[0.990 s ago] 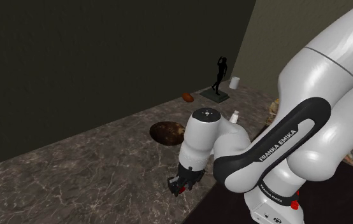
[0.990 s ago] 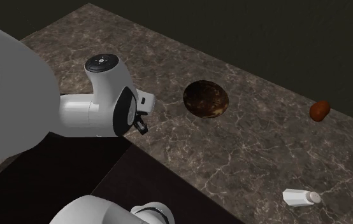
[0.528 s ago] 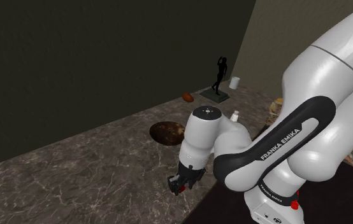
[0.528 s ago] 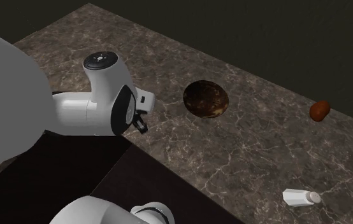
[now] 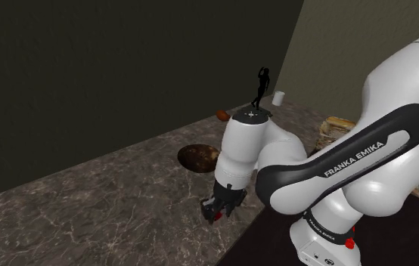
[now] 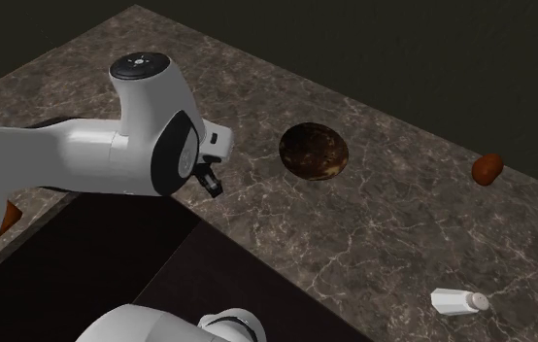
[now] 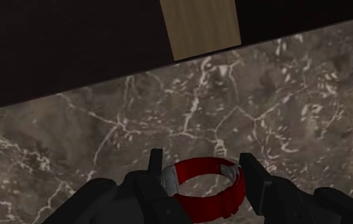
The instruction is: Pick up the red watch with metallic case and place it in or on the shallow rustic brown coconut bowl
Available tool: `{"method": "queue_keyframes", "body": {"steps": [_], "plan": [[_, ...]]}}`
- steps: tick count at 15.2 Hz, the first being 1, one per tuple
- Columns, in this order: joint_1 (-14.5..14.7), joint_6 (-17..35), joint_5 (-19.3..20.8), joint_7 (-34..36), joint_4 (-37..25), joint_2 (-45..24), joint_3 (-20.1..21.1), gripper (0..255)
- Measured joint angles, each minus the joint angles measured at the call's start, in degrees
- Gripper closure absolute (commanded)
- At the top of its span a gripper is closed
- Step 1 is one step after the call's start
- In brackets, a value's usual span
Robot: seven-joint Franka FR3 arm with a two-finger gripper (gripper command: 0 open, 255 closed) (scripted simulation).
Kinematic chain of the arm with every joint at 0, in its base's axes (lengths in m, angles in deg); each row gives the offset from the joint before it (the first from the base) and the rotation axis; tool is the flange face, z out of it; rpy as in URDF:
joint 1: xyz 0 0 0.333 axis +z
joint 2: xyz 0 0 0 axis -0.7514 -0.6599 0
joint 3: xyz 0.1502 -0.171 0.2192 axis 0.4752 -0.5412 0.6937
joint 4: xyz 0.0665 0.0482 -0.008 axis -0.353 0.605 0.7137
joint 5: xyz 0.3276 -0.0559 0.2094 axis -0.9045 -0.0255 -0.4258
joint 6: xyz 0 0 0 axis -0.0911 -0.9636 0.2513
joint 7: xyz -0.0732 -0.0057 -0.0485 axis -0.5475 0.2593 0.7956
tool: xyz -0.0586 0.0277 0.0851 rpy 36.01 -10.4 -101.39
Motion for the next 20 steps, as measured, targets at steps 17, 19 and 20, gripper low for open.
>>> {"method": "queue_keyframes", "body": {"steps": [17,19,20], "plan": [[-1.49,-15.08,3.39,-5.34,-4.88,9.92,-8.44,255],[-4.01,-14.4,5.36,-7.28,-6.51,7.51,-9.74,255],[-5.43,-13.96,6.49,-8.61,-7.16,6.32,-10.69,255]]}}
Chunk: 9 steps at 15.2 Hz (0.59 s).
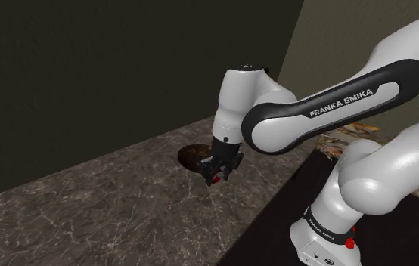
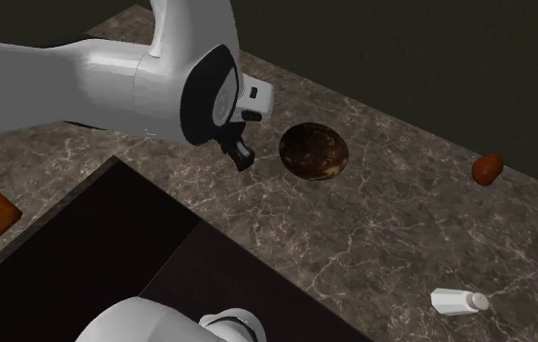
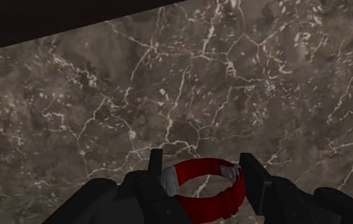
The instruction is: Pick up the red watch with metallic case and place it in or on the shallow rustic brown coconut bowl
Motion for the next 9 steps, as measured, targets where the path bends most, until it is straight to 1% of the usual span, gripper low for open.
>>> {"method": "queue_keyframes", "body": {"steps": [3,4,9], "plan": [[-3.48,1.52,2.8,-3.02,-2.11,-3.85,-2.0,255],[-4.98,2.16,4.09,-4.01,-3.42,-5.87,-2.66,255],[-10.33,3.26,9.03,-8.31,-9.1,-13.08,-5.95,255]]}}
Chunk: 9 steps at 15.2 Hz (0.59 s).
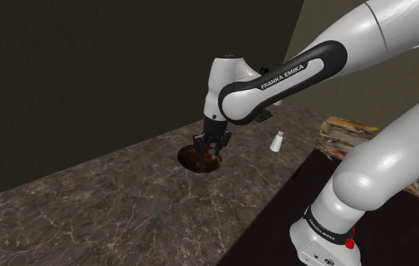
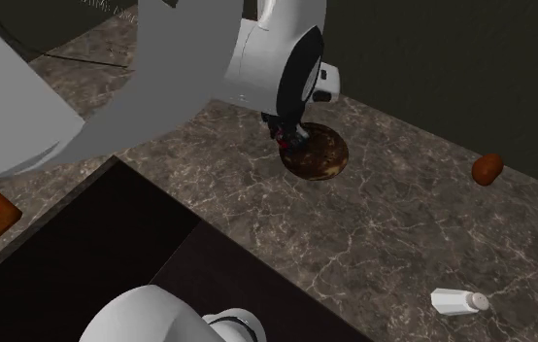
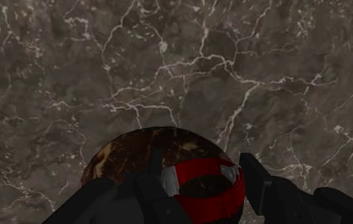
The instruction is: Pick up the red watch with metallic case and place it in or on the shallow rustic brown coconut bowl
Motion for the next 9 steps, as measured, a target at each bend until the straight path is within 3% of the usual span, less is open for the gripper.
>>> {"method": "queue_keyframes", "body": {"steps": [6,9], "plan": [[-4.74,-0.41,5.09,-3.79,-9.02,-9.11,-3.23,255],[-5.4,1.48,6.6,-3.66,-10.25,-12.4,-3.53,255]]}}
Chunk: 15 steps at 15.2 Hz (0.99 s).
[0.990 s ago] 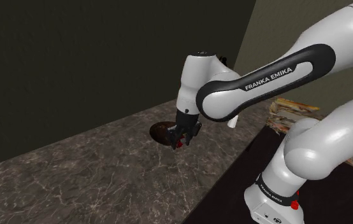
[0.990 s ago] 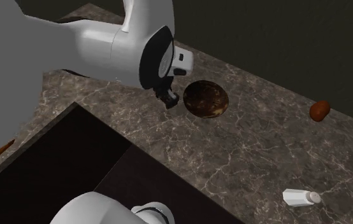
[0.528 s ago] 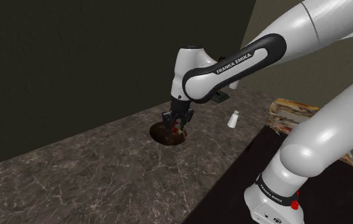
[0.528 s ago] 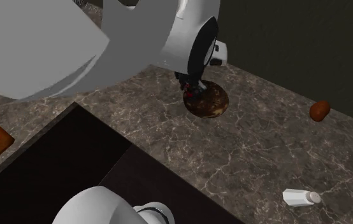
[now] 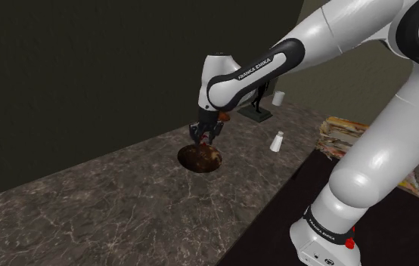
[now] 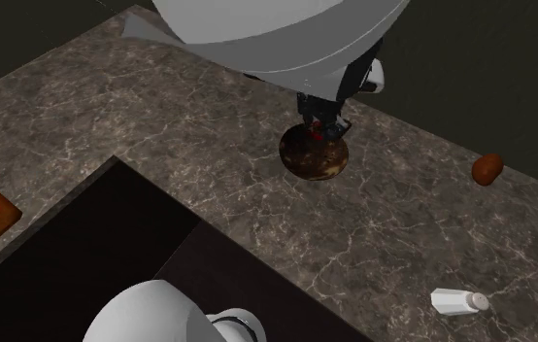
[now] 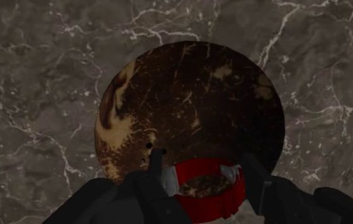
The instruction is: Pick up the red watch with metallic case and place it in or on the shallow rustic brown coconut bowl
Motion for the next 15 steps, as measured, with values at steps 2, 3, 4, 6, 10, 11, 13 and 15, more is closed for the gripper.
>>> {"method": "queue_keyframes", "body": {"steps": [2,3,4,6,10,11,13,15], "plan": [[-0.08,1.53,0.6,0.36,0.28,-1.33,0.02,255],[-0.08,2.36,0.92,0.63,0.47,-2.0,0.07,255],[-0.17,3.18,1.36,0.81,0.42,-2.91,0.01,255],[-0.15,4.62,1.87,1.26,0.95,-3.87,0.05,255],[-0.18,7.79,3.4,2.32,1.54,-6.63,-0.07,255],[-0.19,8.17,3.55,2.39,1.67,-6.89,-0.1,255],[-0.15,8.5,3.69,2.55,1.77,-7.11,-0.1,255],[-0.14,8.58,3.72,2.59,1.81,-7.15,-0.1,255]]}}
